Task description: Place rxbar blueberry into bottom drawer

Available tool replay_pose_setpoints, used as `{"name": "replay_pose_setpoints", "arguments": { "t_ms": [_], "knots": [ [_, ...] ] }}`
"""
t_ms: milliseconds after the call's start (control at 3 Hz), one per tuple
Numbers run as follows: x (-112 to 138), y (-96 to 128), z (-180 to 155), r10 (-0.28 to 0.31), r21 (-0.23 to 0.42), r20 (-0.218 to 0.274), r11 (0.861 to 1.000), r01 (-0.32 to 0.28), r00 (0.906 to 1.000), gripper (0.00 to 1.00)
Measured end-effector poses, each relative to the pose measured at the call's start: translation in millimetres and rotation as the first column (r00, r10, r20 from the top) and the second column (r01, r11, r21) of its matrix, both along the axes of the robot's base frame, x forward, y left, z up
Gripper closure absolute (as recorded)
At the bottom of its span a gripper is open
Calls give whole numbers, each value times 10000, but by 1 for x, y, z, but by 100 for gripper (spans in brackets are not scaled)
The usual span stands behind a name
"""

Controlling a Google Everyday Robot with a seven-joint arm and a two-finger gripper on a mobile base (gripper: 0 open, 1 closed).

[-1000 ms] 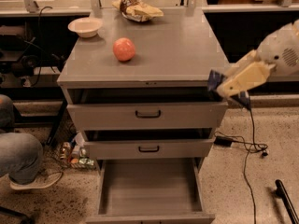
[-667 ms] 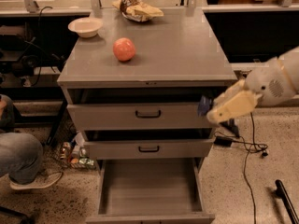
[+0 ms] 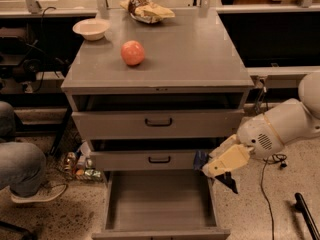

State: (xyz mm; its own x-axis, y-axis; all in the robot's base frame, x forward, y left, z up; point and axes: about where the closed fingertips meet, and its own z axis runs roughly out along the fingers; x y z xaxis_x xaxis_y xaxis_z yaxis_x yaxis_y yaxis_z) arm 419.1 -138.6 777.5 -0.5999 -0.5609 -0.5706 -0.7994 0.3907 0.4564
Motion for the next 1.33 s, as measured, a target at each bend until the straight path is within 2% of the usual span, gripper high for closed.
{"name": "replay_pose_setpoints", "arguments": {
  "t_ms": [333,667,1000,1333],
  "knots": [
    [1,-1,2,-10,-10,50,10000,10,10000,100],
    [-7,5,-25,-452,208,-481,9987,462,9978,100],
    [-24,20,-83,-1072,854,-1378,9891,1197,9846,100],
    [-34,43,-155,-1779,1422,-2092,9673,2099,9615,100]
  ]
}}
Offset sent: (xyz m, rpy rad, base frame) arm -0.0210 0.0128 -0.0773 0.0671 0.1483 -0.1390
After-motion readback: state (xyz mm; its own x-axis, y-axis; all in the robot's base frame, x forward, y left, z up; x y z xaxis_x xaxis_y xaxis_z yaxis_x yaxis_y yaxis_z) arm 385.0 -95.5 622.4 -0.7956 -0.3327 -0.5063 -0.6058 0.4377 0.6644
